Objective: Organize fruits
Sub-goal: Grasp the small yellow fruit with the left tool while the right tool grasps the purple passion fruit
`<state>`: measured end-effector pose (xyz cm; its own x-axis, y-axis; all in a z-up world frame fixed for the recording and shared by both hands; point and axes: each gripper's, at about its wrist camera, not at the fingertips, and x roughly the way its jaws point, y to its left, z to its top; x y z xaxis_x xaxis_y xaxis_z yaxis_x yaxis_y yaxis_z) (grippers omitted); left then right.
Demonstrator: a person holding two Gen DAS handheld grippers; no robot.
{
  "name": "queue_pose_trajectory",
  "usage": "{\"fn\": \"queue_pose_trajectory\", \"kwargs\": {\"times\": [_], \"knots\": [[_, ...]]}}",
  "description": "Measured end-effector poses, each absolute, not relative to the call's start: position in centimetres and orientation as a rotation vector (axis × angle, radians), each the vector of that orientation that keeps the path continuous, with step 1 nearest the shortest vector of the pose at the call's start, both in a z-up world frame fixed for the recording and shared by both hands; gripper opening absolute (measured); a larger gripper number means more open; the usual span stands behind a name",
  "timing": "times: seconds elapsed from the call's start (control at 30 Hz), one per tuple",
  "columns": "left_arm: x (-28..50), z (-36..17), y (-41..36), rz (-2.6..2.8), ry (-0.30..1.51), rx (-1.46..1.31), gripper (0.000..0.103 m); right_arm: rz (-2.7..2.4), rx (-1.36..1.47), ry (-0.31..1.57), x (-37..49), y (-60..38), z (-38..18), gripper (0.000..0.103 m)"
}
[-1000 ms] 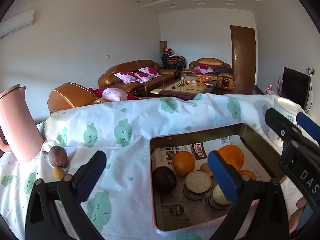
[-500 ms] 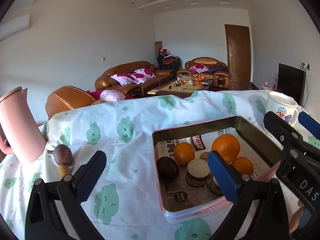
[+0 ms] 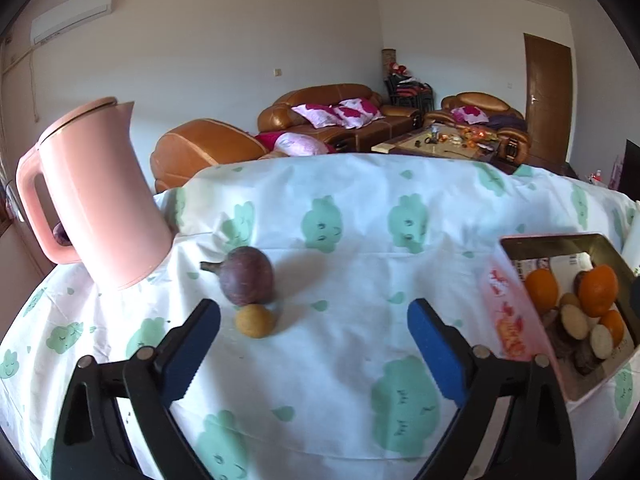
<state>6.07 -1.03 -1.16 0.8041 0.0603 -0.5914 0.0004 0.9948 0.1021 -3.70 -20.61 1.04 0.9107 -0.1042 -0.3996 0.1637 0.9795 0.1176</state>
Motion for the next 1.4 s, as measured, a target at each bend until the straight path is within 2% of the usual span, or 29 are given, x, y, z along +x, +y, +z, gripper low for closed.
{"fn": "queue_pose_trajectory", "kwargs": {"times": [0.1, 0.17, 0.33, 0.4, 0.53, 0.83, 1.03, 1.27, 1.3, 1.37, 1.4], "knots": [[8.1, -2.0, 2.0, 0.074, 0.704, 0.059, 0.093, -0.095, 0.146, 0.410, -2.7, -18.5, 1.0, 0.091], [9.4, -2.7, 3.4, 0.069, 0.757, 0.019, 0.080, -0.075, 0.147, 0.415, -2.1, -17.3, 1.1, 0.091], [12.1, -4.5, 4.4, -0.002, 0.886, -0.041, 0.060, -0.013, 0.161, 0.429, -0.5, -14.6, 1.1, 0.091], [12.3, -4.5, 4.5, -0.030, 0.881, -0.051, 0.056, 0.001, 0.148, 0.431, -0.1, -13.6, 1.1, 0.091], [11.9, -4.6, 5.3, -0.070, 0.881, -0.050, 0.033, 0.020, 0.125, 0.440, 0.5, -12.3, 1.1, 0.091], [10.3, -3.1, 12.0, -0.045, 0.826, -0.018, 0.032, 0.100, 0.108, 0.509, 4.0, -8.1, 0.5, 0.091], [10.6, -2.6, 16.8, 0.050, 0.789, -0.117, 0.032, 0.228, 0.134, 0.662, 9.0, -3.2, -1.0, 0.091], [11.0, -1.8, 17.6, 0.119, 0.729, -0.114, 0.032, 0.274, 0.080, 0.833, 15.0, 1.8, -3.1, 0.091], [11.1, -1.9, 17.5, 0.126, 0.730, -0.111, 0.032, 0.275, 0.074, 0.849, 15.5, 2.2, -3.5, 0.087], [11.2, -2.0, 17.4, 0.127, 0.732, -0.100, 0.032, 0.266, 0.050, 0.884, 16.1, 3.1, -4.3, 0.058], [11.1, -2.0, 17.4, 0.129, 0.728, -0.098, 0.032, 0.252, 0.023, 0.896, 16.0, 3.4, -4.7, 0.050]]}}
